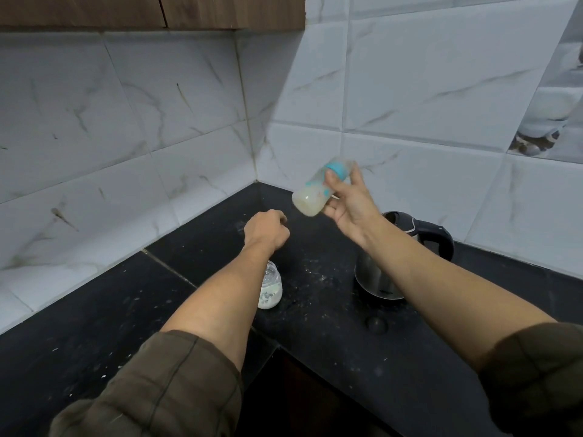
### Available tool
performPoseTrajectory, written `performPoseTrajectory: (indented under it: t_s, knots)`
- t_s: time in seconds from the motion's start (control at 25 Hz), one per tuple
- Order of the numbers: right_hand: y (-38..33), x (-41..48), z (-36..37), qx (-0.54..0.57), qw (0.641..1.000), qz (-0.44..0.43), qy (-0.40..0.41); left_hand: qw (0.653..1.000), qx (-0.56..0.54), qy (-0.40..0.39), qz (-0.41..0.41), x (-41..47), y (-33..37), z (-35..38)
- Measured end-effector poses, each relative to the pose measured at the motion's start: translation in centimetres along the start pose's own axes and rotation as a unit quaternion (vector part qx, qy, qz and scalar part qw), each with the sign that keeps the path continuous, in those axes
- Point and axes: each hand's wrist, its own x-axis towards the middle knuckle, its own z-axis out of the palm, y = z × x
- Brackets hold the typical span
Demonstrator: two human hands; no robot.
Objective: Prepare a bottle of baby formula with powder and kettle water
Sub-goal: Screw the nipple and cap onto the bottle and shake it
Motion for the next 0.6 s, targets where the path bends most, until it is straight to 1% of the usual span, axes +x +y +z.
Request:
performPoseTrajectory:
  t_s: [0.04,0.08,0.12,0.2,0.24,0.28,0.36,0.4,0.44,0.52,0.56,0.6]
  knots:
    - [0.3,0.4,-0.3,0.012,0.999,0.005,0.034,1.000,-0.004,-0.001,0.002,0.0,0.0,0.2]
    - [0.6,0.5,-0.5,0.000,0.999,0.026,0.032,1.000,-0.006,-0.001,0.003,0.0,-0.1,0.4]
    - [0.8,0.1,-0.7,-0.041,0.998,0.055,-0.002,1.000,-0.007,0.001,0.003,0.0,-0.1,0.4]
    - [1.2,-0.5,-1.2,-0.135,0.982,0.096,-0.092,1.000,-0.007,0.003,-0.001,0.1,-0.3,0.4]
    - [1.3,-0.5,-1.2,-0.139,0.981,0.096,-0.096,1.000,-0.008,0.002,-0.004,0.1,-0.5,0.5]
    - [1.3,-0.4,-1.1,-0.114,0.988,0.084,-0.066,1.000,-0.010,0.002,-0.008,0.2,-0.7,0.5]
    - [1.5,-0.1,-1.1,-0.029,0.996,0.081,0.029,1.000,-0.010,0.002,-0.010,0.1,-1.0,0.5]
    - [1.5,-0.1,-1.1,-0.022,0.994,0.100,0.042,1.000,-0.009,0.003,-0.009,0.1,-1.1,0.5]
    - [1.6,-0.4,-1.1,-0.058,0.990,0.127,0.025,1.000,-0.009,0.005,-0.007,0.2,-1.2,0.5]
    - [2.1,-0.9,-1.9,-0.188,0.968,0.162,-0.046,1.000,-0.007,0.005,-0.007,0.4,-1.3,0.6]
    - [2.3,-1.1,-2.1,-0.219,0.959,0.167,-0.065,1.000,-0.007,0.004,-0.008,0.4,-1.3,0.6]
    - [2.4,-1.1,-2.3,-0.215,0.961,0.166,-0.060,1.000,-0.006,0.004,-0.008,0.4,-1.4,0.7]
